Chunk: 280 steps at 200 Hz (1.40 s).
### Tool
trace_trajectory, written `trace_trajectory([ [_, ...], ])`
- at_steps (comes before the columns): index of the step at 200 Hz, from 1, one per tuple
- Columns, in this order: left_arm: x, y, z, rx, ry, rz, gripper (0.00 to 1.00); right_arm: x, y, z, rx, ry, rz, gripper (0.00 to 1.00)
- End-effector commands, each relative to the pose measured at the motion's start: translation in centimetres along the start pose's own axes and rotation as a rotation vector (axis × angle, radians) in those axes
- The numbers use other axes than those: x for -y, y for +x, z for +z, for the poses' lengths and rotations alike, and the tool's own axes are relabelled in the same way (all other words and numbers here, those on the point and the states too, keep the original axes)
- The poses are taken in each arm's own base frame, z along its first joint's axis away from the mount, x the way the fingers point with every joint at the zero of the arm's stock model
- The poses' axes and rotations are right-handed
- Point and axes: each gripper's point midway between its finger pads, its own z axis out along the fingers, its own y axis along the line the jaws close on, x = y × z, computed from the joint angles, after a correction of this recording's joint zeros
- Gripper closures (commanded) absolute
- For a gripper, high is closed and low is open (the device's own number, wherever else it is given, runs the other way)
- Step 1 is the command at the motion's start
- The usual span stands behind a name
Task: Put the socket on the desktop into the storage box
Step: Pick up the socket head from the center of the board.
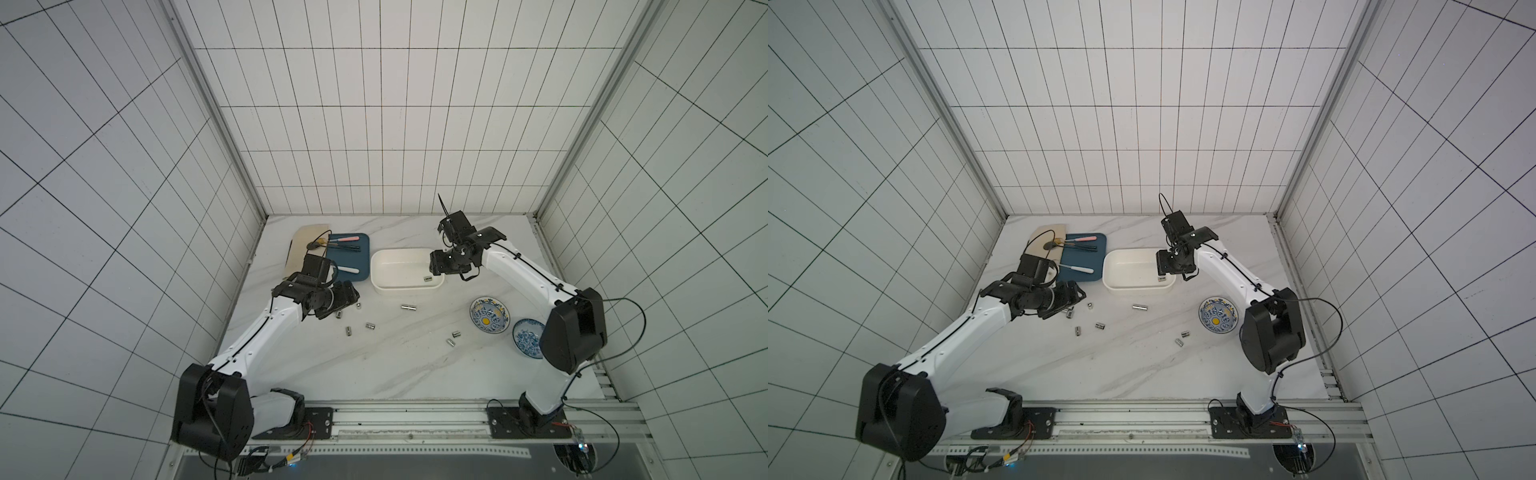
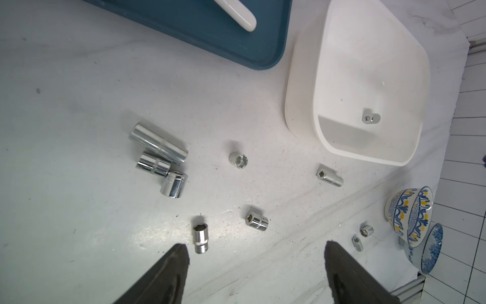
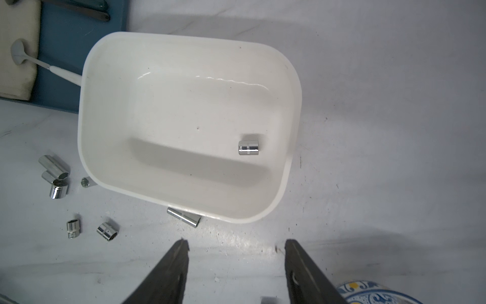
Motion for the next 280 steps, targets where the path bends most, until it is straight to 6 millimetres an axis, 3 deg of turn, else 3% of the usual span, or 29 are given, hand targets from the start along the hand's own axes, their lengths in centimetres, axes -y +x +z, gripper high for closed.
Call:
trace_trajectory([
  [1, 1.6, -0.8, 0.0, 0.027, 0.02, 0.046, 0.15, 0.6, 1.7, -1.1, 0.003, 0.027, 0.007, 0.38],
  [58, 3.9, 0.8, 1.0, -0.025, 0.041, 0.129, 0.15, 1.2, 6.7, -1.3, -0.058, 0.037, 0.012, 0.4],
  [100, 6.6, 4.3, 2.3, -0.104, 0.096, 0.242, 0.15, 1.2, 10.8, -0.2, -0.129, 0.043, 0.005, 0.42],
  [125, 7.2, 6.6, 3.4, -0.167, 0.108, 0.284, 0.15, 1.2, 13.3, 0.4, -0.177, 0.056, 0.004, 0.43],
  [146, 7.1, 7.4, 3.9, -0.191, 0.115, 0.285, 0.16, 1.7, 15.0, 0.9, -0.208, 0.084, 0.006, 0.43],
  [224, 6.5, 8.1, 4.4, -0.205, 0.114, 0.275, 0.16, 3.2, 18.3, 2.2, -0.272, 0.131, 0.024, 0.46],
  [280, 6.3, 8.2, 4.7, -0.208, 0.109, 0.265, 0.16, 3.7, 19.7, 3.8, -0.307, 0.146, 0.032, 0.5],
])
